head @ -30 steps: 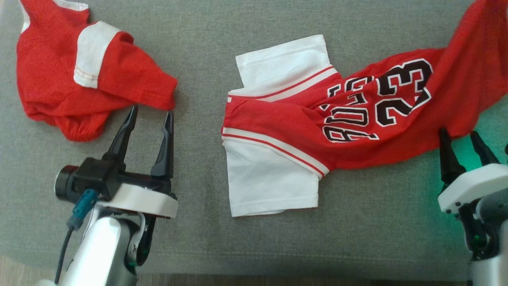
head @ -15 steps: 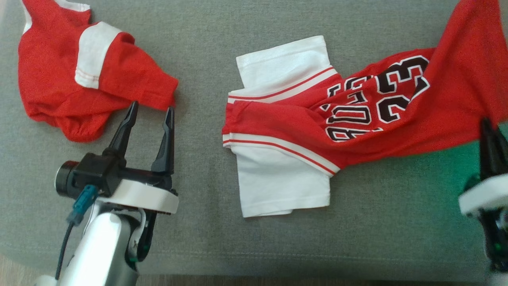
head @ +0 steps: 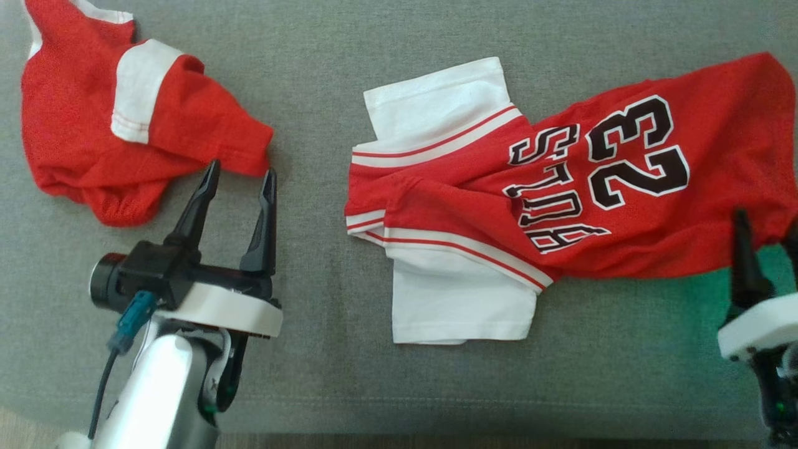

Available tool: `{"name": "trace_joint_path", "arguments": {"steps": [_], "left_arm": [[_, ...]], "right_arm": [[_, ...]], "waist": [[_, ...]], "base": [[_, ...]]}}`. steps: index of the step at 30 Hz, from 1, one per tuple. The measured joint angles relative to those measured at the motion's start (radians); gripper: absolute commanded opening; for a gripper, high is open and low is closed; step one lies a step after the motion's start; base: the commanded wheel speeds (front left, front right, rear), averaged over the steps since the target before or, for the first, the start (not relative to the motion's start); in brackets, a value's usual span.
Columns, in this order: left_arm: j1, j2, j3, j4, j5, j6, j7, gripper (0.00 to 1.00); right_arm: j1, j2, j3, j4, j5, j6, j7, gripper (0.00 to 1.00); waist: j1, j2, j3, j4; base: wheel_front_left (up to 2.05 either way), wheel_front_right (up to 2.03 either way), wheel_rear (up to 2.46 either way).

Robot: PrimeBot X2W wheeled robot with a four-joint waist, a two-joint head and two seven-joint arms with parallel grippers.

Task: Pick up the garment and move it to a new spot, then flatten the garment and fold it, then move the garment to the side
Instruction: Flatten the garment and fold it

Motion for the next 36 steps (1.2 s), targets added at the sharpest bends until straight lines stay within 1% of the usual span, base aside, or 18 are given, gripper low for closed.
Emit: {"name": "trace_joint_path", "arguments": {"steps": [5, 12, 15, 21, 25, 28, 36], "left_arm": [[0.0, 0.0, -0.001, 0.012, -0.01, -0.004, 0.0, 1.0], [0.006, 0.0, 0.002, 0.014, -0.018, -0.003, 0.0, 1.0], [0.007, 0.0, 0.003, 0.009, -0.018, 0.003, 0.0, 1.0], [0.048, 0.001, 0.009, -0.018, -0.018, 0.019, 0.0, 1.0], [0.106, 0.002, 0.012, -0.03, -0.018, 0.029, 0.0, 1.0], [0.13, 0.003, 0.013, -0.045, -0.018, 0.033, 0.0, 1.0], [0.132, 0.003, 0.008, -0.063, -0.018, 0.049, 0.002, 1.0]], "right_arm": [[-0.023, 0.0, 0.037, -0.014, -0.026, 0.0, -0.046, 1.0], [-0.022, 0.0, 0.11, -0.096, -0.061, 0.0, -0.142, 1.0], [-0.022, 0.0, 0.157, -0.119, -0.09, 0.0, -0.176, 1.0], [-0.016, -0.001, 0.232, -0.1, -0.119, 0.0, -0.21, 1.0], [0.03, -0.001, 0.238, -0.058, -0.106, 0.0, -0.23, 1.0], [0.05, -0.001, 0.238, -0.049, -0.099, 0.0, -0.235, 1.0], [0.05, -0.001, 0.238, -0.044, -0.099, 0.0, -0.249, 1.0]], "waist": [[0.0, 0.0, -0.009, 0.009], [0.0, 0.0, -0.035, 0.009], [0.0, 0.0, -0.048, 0.009], [0.0, 0.0, -0.09, 0.008], [-0.0001, 0.0, -0.123, 0.009], [-0.0001, 0.0, -0.14, 0.009], [0.0, 0.0, -0.142, 0.011]], "base": [[0.0, 0.0, 0.0], [0.0, 0.0, 0.0], [0.0, 0.0, 0.0], [0.0, 0.0, 0.0], [0.0, 0.0, 0.0], [0.0, 0.0, 0.0], [0.0, 0.0, 0.0]]}}
